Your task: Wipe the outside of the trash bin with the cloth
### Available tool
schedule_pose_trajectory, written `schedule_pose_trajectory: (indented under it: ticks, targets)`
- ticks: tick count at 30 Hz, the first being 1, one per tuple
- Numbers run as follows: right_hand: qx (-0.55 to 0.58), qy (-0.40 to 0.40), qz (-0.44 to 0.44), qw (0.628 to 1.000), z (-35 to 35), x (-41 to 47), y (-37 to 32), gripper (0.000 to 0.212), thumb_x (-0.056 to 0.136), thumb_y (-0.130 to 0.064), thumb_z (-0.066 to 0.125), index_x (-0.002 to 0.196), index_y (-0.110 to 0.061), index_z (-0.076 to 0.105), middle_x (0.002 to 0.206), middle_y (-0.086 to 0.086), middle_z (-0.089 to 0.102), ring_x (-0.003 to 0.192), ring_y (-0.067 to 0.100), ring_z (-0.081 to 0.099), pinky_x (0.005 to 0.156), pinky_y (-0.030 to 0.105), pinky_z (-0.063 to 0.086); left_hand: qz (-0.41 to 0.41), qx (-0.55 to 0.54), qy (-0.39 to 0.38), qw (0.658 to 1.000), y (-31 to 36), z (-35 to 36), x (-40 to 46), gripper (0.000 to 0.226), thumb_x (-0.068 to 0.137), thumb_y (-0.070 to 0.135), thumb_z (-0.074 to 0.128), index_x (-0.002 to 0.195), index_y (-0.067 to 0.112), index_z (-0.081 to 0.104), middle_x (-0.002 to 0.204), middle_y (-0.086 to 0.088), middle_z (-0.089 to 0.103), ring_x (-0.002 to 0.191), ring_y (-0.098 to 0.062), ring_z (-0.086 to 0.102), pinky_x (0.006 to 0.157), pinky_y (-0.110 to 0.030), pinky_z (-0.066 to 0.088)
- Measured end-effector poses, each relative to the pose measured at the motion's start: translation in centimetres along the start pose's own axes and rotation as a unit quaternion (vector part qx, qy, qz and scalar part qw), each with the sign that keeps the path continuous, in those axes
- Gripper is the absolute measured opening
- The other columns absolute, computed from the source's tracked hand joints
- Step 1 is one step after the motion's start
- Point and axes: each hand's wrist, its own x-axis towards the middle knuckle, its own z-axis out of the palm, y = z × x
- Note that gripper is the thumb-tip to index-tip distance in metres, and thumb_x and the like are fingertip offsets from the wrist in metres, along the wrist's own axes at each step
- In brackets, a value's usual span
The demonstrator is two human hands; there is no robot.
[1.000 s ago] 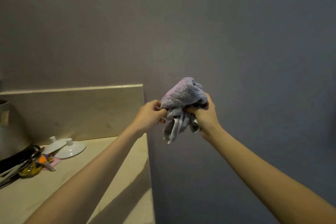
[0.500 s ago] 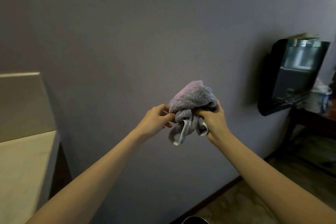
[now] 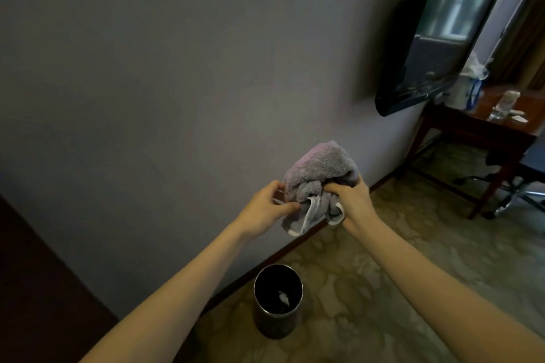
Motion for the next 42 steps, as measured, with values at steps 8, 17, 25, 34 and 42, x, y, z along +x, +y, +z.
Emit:
schedule_pose_trajectory:
  ticks: [8,17,25,34,42]
  targets:
    - [-0.027,-0.010,0.096,0.995,-3.5,-1.4,9.7,0.052,0.082,0.018,0.060,0.129,-0.002,0.050,0.106,0.019,0.067,0.083,0.021,0.070,0.067,0.031,0.061,-0.047,0.022,0.006,0.999,-8.7,4.8,-2.3,0.026,0.079,0.022,0.073,0.091,0.031,0.053,0.086,0.018,0.060,0.070,0.012,0.055,0.058,-0.006,0.042]
    - [-0.046,-0.068,0.213,0.974,-4.4,-4.7,20.5,0.060,0.087,0.006,0.065,0.137,-0.020,0.042,0.133,0.011,0.062,0.117,0.025,0.065,0.092,0.038,0.058,-0.105,-0.013,-0.006,0.994,-18.3,6.7,-5.3,0.041,0.081,0.021,0.070,0.120,0.023,0.058,0.105,0.013,0.066,0.089,0.016,0.057,0.069,-0.002,0.043]
    - [-0.055,-0.093,0.270,0.957,-3.4,-4.1,25.2,0.076,0.084,0.018,0.059,0.146,-0.018,0.033,0.133,0.015,0.060,0.109,0.022,0.068,0.077,0.031,0.060,-0.136,-0.017,-0.042,0.990,-24.4,6.3,-5.3,0.035,0.083,0.021,0.068,0.117,0.022,0.058,0.104,0.006,0.069,0.091,-0.002,0.065,0.078,-0.030,0.057]
    - [-0.084,0.004,0.315,0.945,-6.4,-2.6,37.9,0.063,0.084,0.018,0.059,0.138,-0.011,0.046,0.131,0.018,0.061,0.116,0.031,0.064,0.092,0.046,0.057,-0.195,-0.061,-0.066,0.977,-36.1,10.8,-4.9,0.040,0.085,0.014,0.068,0.123,0.017,0.057,0.105,0.006,0.067,0.092,0.003,0.062,0.075,-0.010,0.050]
    - [-0.052,0.117,0.332,0.935,-16.0,-1.3,54.7,0.055,0.081,0.022,0.054,0.126,-0.010,0.053,0.127,0.023,0.061,0.112,0.038,0.064,0.083,0.048,0.057,-0.275,-0.097,-0.074,0.954,-53.3,20.8,-5.2,0.015,0.085,0.003,0.062,0.089,0.017,0.063,0.076,0.006,0.063,0.069,-0.001,0.058,0.062,-0.014,0.046]
